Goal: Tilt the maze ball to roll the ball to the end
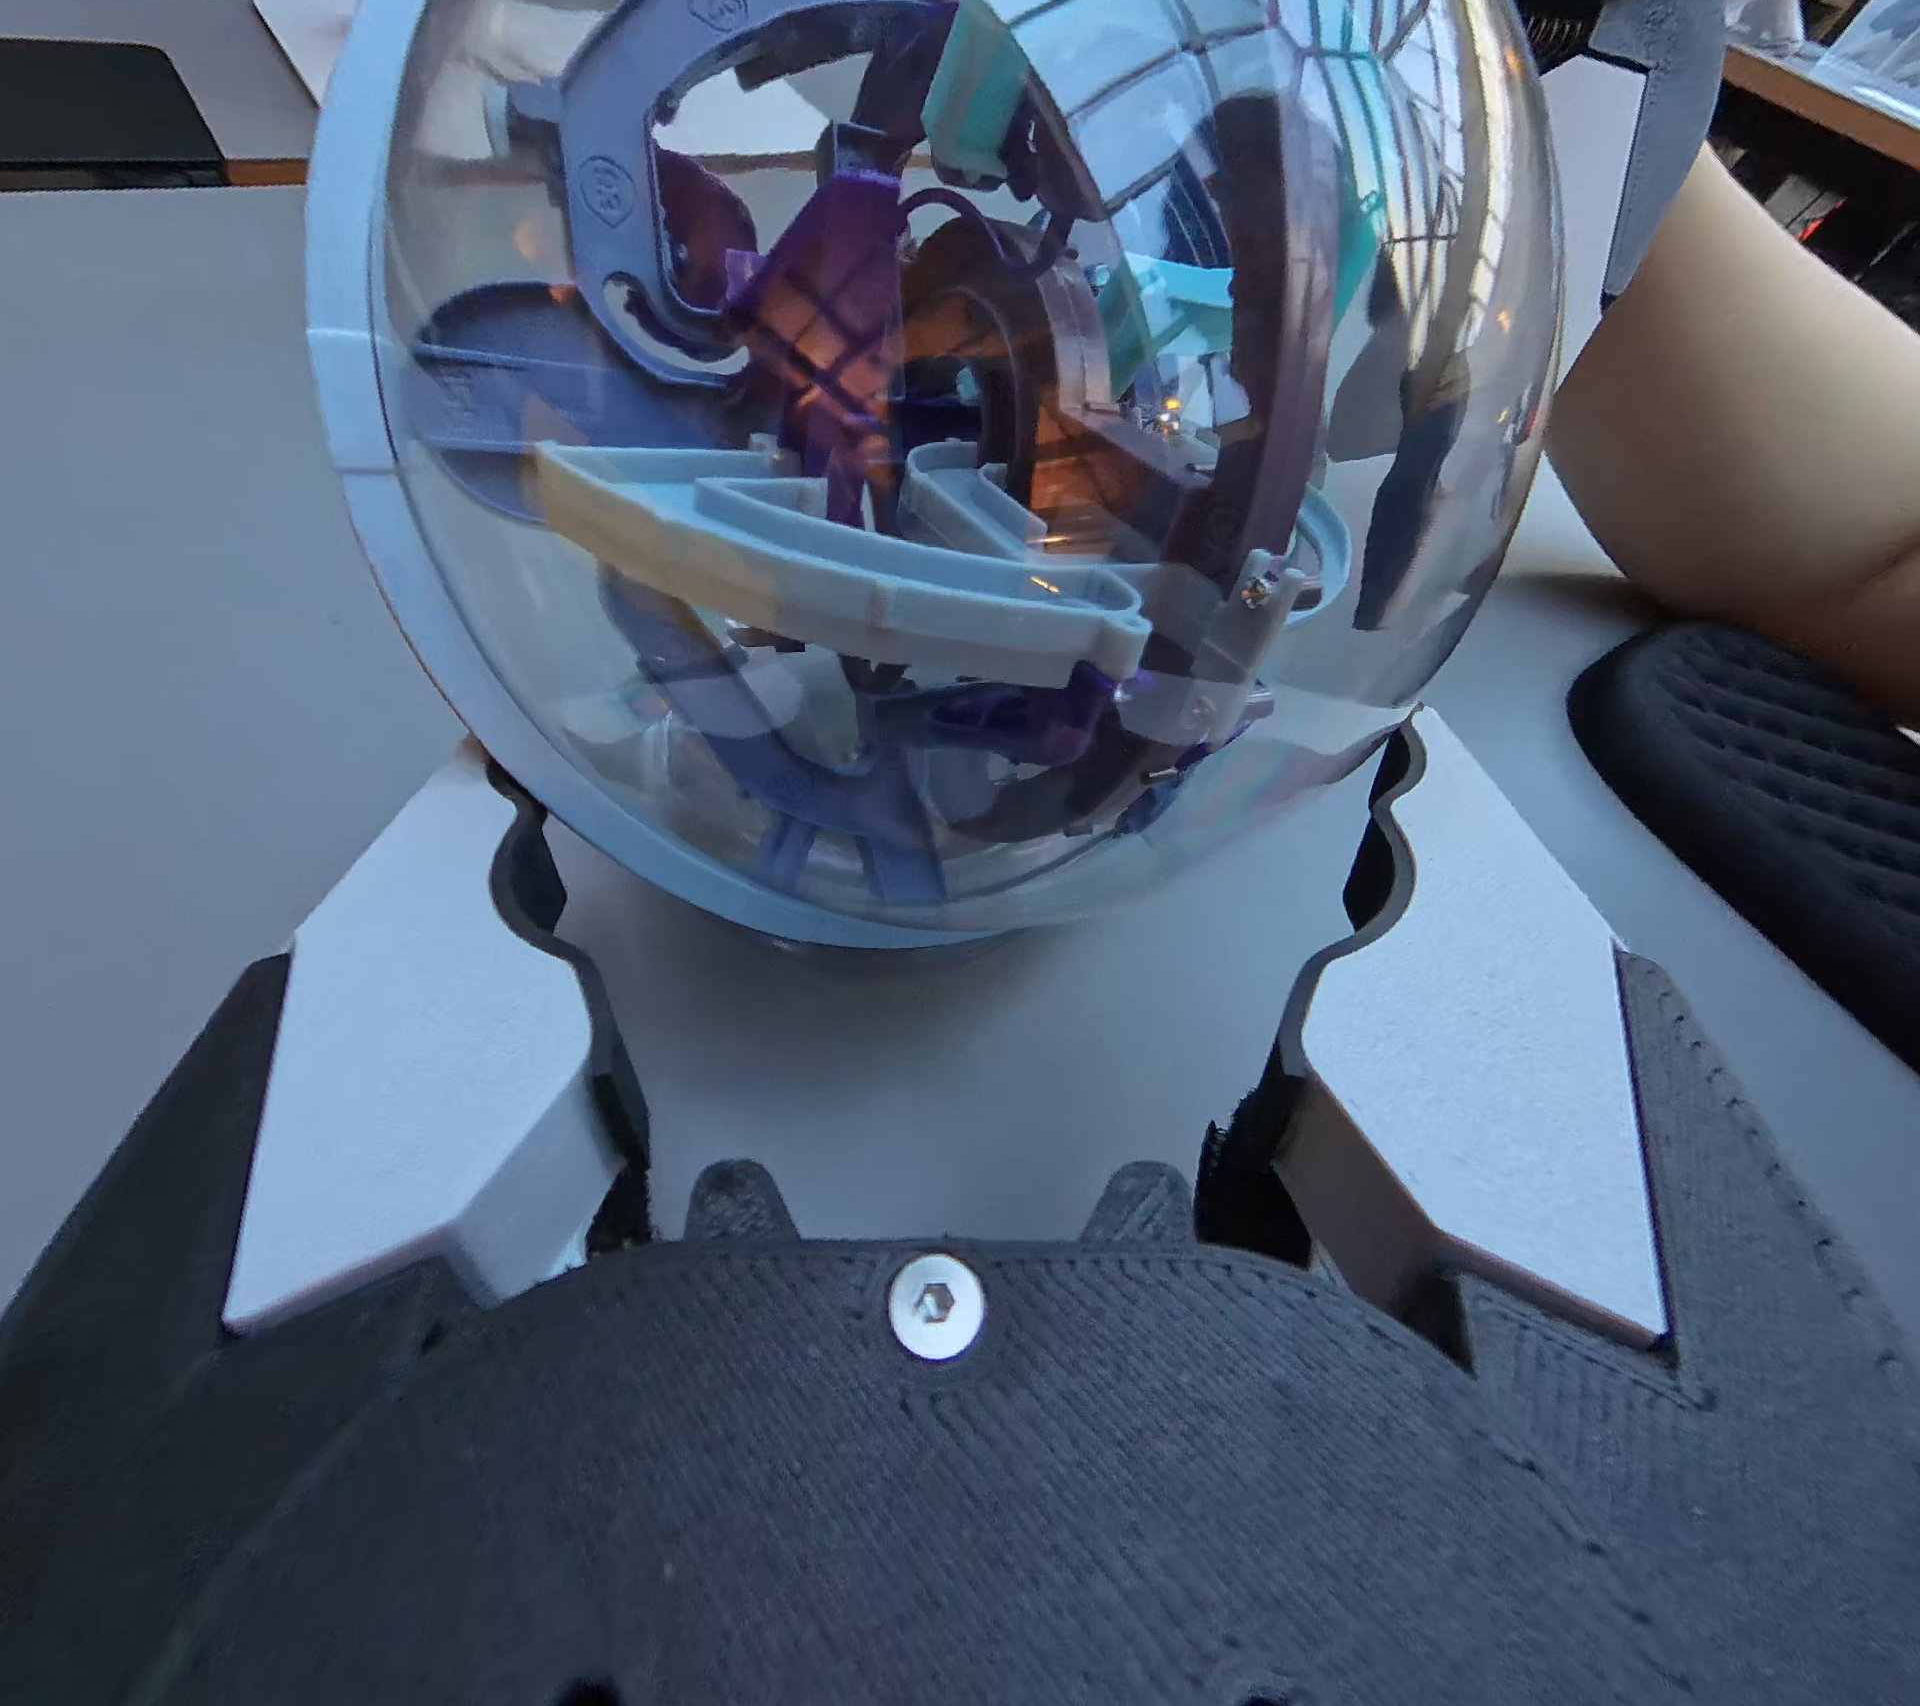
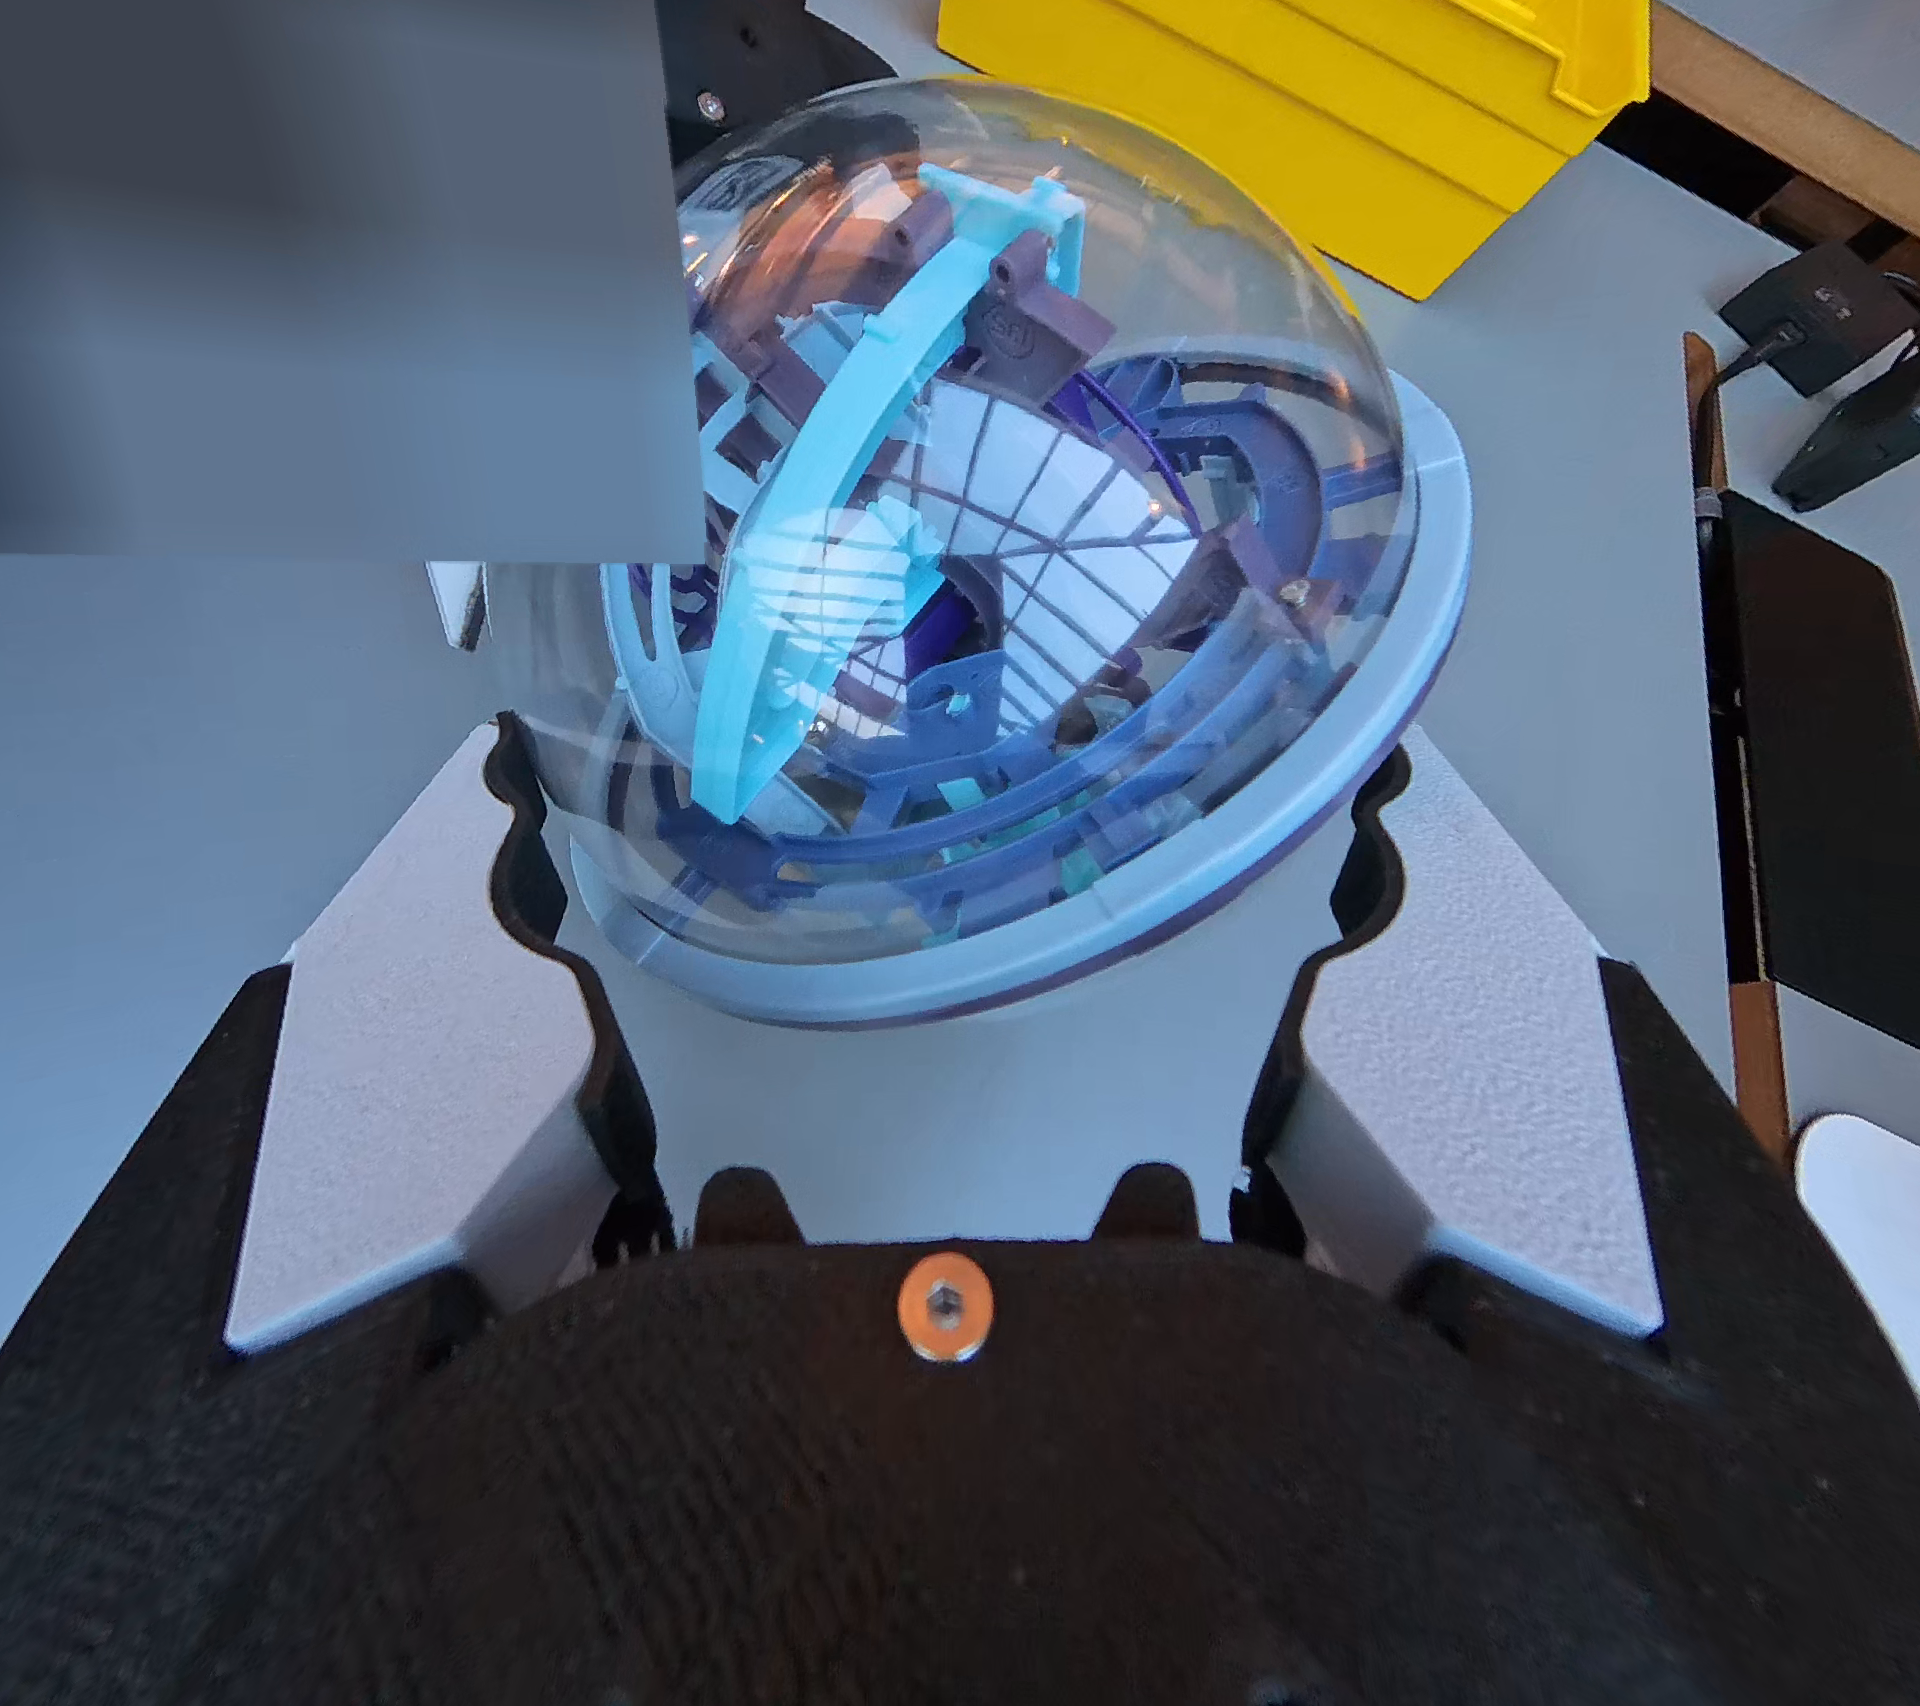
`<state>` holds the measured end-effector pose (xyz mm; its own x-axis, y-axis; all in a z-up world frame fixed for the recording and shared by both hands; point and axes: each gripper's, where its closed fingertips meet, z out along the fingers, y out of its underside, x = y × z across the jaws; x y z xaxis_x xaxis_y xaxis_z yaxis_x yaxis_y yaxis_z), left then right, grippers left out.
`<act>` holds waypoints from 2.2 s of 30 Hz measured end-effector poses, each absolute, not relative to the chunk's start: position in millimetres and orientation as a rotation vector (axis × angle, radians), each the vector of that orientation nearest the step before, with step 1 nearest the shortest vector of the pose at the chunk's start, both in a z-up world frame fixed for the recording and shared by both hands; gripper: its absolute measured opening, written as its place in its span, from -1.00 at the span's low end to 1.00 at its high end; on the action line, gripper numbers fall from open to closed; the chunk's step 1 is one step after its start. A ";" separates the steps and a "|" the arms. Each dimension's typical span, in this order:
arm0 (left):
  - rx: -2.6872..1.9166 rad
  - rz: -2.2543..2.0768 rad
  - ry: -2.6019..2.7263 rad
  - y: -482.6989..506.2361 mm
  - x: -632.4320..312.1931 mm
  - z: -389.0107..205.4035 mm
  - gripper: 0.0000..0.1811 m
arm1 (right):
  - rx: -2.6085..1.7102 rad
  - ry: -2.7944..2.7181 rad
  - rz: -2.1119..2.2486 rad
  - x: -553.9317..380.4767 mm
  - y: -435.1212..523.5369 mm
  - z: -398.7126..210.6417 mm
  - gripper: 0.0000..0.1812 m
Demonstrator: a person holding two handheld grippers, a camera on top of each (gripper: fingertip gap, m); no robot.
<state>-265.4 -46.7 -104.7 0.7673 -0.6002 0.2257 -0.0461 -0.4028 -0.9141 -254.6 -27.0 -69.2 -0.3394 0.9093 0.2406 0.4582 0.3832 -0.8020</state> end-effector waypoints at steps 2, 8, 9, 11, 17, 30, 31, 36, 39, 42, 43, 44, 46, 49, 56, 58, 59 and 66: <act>-1.919 -0.642 0.497 -46.1 -265.2 -106.5 0.70 | -1.175 -1.941 0.837 -255.0 -27.2 -69.1 0.68; -1.962 -0.603 0.516 -44.3 -263.8 -113.9 0.74 | -1.176 -1.918 0.856 -255.8 -28.2 -67.7 0.68; -1.966 -0.607 0.516 -44.2 -263.5 -114.5 0.74 | -1.174 -1.916 0.857 -255.9 -28.3 -67.5 0.68; -1.968 -0.612 0.515 -44.2 -263.4 -114.8 0.74 | -1.173 -1.917 0.848 -256.1 -28.2 -68.2 0.68; -1.969 -0.622 0.518 -44.4 -263.3 -115.0 0.73 | -1.173 -1.912 0.855 -256.0 -28.3 -67.9 0.69; -1.983 -0.659 0.534 -44.8 -261.7 -116.8 0.71 | -1.156 -1.882 0.875 -255.7 -28.4 -66.1 0.68; -1.977 -0.655 0.533 -44.7 -261.9 -115.8 0.71 | -1.158 -1.875 0.883 -255.6 -28.4 -66.2 0.68; -1.910 -0.583 0.519 -41.6 -266.6 -106.7 0.71 | -1.195 -1.850 0.908 -255.4 -25.6 -70.9 0.68; -1.909 -0.607 0.511 -41.4 -266.7 -105.9 0.71 | -1.195 -1.827 0.942 -256.8 -25.8 -69.2 0.68; -1.897 -0.615 0.505 -41.6 -267.4 -104.0 0.71 | -1.191 -1.812 0.963 -258.1 -26.3 -67.4 0.68; -1.894 -0.616 0.505 -41.9 -267.4 -103.5 0.71 | -1.184 -1.810 0.962 -258.2 -26.7 -66.3 0.68; -1.890 -0.618 0.506 -42.1 -267.4 -103.0 0.71 | -1.177 -1.808 0.962 -258.5 -27.2 -65.0 0.68; -1.875 -0.615 0.506 -42.1 -267.6 -100.7 0.71 | -1.171 -1.806 0.957 -258.7 -27.6 -63.1 0.68; -1.848 -0.609 0.508 -41.6 -268.1 -96.7 0.71 | -1.163 -1.795 0.956 -259.0 -27.6 -60.2 0.68; -1.741 -0.607 0.482 -42.1 -271.6 -76.3 0.71 | -1.159 -1.719 1.038 -262.2 -30.0 -47.9 0.68; -1.714 -0.620 0.465 -42.4 -272.4 -69.8 0.72 | -1.163 -1.686 1.079 -263.5 -30.8 -43.4 0.68; -1.700 -0.629 0.454 -42.6 -273.0 -65.9 0.72 | -1.168 -1.665 1.108 -264.3 -31.3 -40.5 0.68; -1.669 -0.668 0.388 -41.8 -277.0 -52.1 0.72 | -1.237 -1.570 1.252 -268.2 -30.7 -35.5 0.68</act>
